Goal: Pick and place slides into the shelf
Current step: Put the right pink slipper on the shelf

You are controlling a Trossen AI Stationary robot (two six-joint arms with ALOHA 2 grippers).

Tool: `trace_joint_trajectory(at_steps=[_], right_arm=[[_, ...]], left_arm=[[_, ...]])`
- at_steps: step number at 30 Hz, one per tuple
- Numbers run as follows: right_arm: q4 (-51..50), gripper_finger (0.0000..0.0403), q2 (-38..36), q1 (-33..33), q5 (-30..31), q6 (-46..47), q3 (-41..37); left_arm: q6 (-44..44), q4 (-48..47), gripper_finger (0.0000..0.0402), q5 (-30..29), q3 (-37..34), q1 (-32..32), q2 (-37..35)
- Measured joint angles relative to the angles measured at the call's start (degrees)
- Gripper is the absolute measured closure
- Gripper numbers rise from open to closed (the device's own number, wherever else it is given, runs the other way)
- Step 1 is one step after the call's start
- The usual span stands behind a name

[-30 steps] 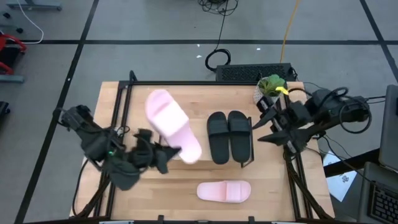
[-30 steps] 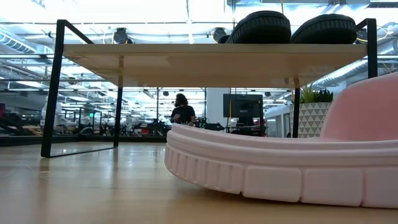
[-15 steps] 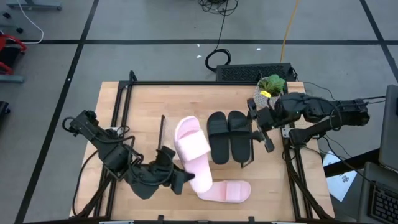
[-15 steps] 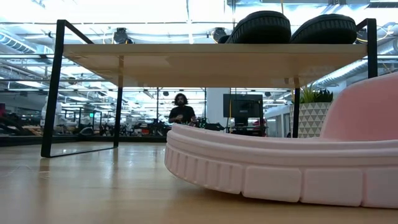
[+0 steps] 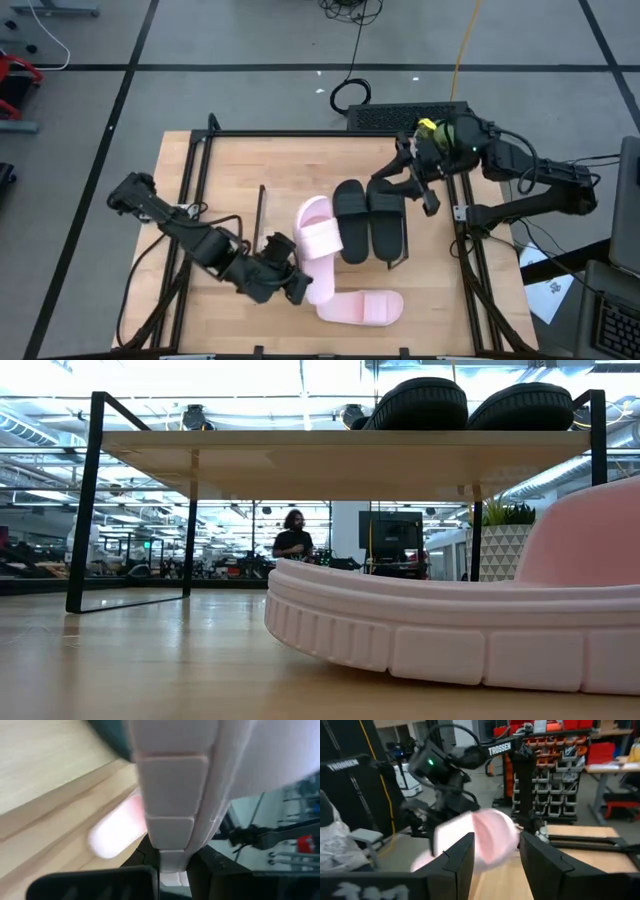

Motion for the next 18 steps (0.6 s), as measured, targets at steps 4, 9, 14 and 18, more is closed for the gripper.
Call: trace_joint_trajectory(at_steps=[4, 9, 14, 18], right_arm=[[-0.1, 0.0257, 0.0, -1.9, -4.2, 2.6, 0.0], [-0.9, 0.0257, 0.0, -3.0, -5.6, 3.4, 0.0], [-1.8, 0.0257, 0.0, -3.7, -5.6, 3.4, 0.0], [-1.9, 0.0257, 0.0, -4.3, -5.6, 3.4, 0.0]], left_arm=[[2.5, 8.5, 0.0359, 1.5, -8.9, 2.7, -4.6], [4.3, 25.3, 0.0359, 4.1, -23.6, 6.4, -13.5], [3.6, 39.4, 0.0359, 9.8, -37.7, 10.0, -21.2], [3.1, 39.3, 0.0360, 13.6, -43.5, 12.0, -25.9]])
